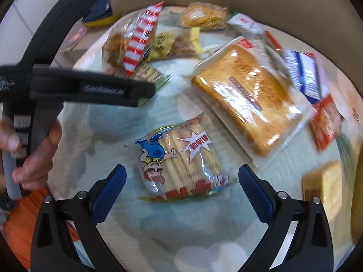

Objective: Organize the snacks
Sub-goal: 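Grasp the cartoon biscuit bag with right tool while left tool grasps silver wafer packet, then carry both snacks over the gold plate and open both tools to drop them, then move both tools back toward the remaining snacks on the table, then grasp the yellow bread loaf bag with right tool while left tool grasps clear bread bag, then carry both bread bags onto the gold plate and open both tools, then move both tools back over the table toward the remaining snacks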

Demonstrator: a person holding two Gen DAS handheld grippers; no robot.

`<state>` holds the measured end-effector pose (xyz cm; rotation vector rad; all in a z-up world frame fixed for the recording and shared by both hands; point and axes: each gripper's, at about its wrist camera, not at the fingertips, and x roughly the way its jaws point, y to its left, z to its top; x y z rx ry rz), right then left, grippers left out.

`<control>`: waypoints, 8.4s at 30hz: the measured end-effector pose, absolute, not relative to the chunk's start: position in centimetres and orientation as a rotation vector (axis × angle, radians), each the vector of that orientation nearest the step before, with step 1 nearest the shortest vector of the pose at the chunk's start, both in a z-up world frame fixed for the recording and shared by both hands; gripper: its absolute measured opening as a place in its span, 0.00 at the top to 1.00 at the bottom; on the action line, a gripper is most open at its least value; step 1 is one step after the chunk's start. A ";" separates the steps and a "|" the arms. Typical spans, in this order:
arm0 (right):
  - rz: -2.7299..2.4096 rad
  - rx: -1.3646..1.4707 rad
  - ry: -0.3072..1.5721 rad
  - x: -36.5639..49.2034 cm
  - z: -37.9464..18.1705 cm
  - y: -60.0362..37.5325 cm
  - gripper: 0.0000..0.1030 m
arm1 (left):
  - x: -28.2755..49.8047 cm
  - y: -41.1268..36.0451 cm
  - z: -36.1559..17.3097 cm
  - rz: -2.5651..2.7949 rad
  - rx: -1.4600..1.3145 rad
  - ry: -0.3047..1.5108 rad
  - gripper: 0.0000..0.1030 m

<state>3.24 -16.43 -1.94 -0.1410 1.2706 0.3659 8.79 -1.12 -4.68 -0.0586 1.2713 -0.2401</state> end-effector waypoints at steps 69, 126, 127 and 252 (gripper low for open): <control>-0.126 0.195 0.940 1.2 11.2 -39.0 0.12 | 4.8 -25.2 11.3 -0.620 0.027 1.011 0.23; 0.456 0.003 1.252 5.8 1.2 -16.4 0.12 | 10.2 3.1 -2.7 -0.158 -0.208 1.251 0.19; 0.423 0.002 1.240 6.0 1.4 -17.1 0.12 | 9.7 3.4 -2.7 -0.154 -0.213 1.267 0.19; 0.049 0.138 1.097 3.2 9.6 -33.3 0.21 | 5.3 -12.3 10.5 -0.495 -0.193 1.032 0.08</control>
